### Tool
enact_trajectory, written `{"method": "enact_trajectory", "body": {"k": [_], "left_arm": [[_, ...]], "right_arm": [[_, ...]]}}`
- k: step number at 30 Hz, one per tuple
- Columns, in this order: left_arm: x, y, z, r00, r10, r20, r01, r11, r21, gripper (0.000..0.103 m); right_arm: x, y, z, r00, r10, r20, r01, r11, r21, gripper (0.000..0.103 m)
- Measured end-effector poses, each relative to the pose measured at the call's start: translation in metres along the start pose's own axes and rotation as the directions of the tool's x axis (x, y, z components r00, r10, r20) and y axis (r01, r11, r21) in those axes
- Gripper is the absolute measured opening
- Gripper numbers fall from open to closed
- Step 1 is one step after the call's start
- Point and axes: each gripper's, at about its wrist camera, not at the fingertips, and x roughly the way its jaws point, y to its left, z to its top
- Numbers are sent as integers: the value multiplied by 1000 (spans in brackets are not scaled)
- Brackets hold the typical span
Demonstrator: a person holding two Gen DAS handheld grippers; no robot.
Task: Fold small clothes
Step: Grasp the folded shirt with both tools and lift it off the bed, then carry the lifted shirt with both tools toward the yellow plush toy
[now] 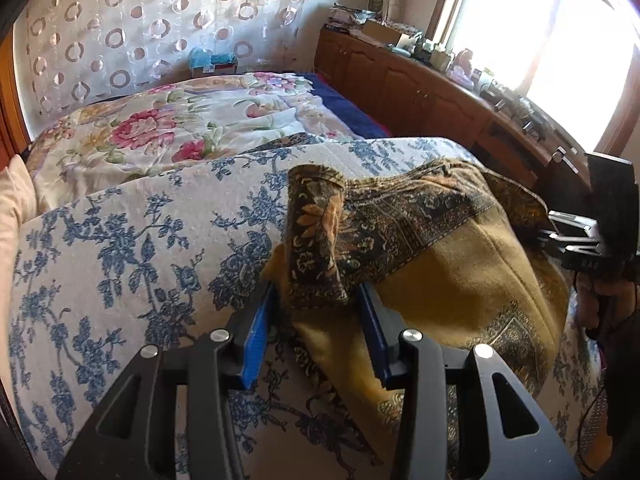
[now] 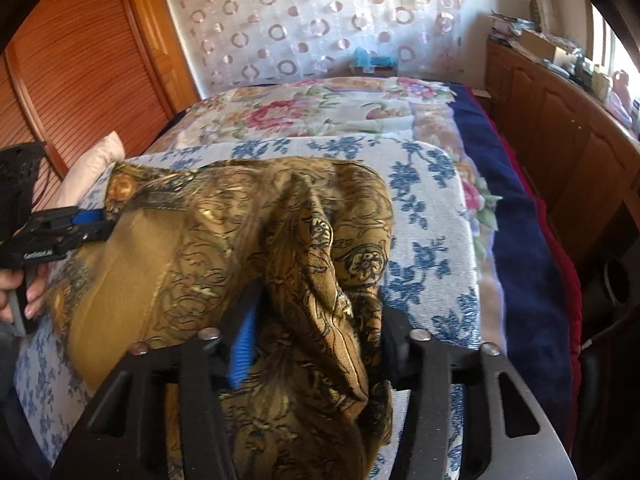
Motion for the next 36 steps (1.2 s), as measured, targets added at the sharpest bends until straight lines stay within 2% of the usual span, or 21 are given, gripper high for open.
{"method": "enact_trajectory", "body": {"k": [1, 2, 4, 5, 10, 19, 26, 36], "left_arm": [[0, 0, 0, 1000, -11, 0, 11, 1000, -2, 36], [1, 0, 1, 1000, -21, 1, 21, 1000, 0, 25], [1, 3, 1, 997, -82, -10, 81, 996, -20, 10], [0, 3, 1, 996, -90, -5, 90, 996, -25, 6], [-24, 1, 2, 991, -114, 64, 116, 993, -35, 4], [-81, 1, -2, 976, -122, 178, 126, 992, -11, 4], [-124, 15, -9, 963, -78, 260, 86, 996, -21, 4], [-179, 57, -26, 937, 30, 349, 0, 996, -87, 4]], "right_arm": [[0, 1, 0, 1000, 9, -2, -9, 1000, -1, 38], [1, 3, 0, 1000, 20, -3, -20, 1000, -2, 33], [0, 4, 0, 999, 40, -1, -40, 999, -5, 25], [-1, 5, -1, 999, 42, 2, -42, 999, -7, 20], [-17, 20, 0, 998, 4, 64, -2, 999, -36, 12], [-51, 49, 25, 986, 2, 165, 12, 996, -85, 11], [-57, 81, 48, 978, 32, 208, -4, 991, -132, 11], [-48, 140, 87, 964, 114, 239, -55, 969, -239, 11]]}}
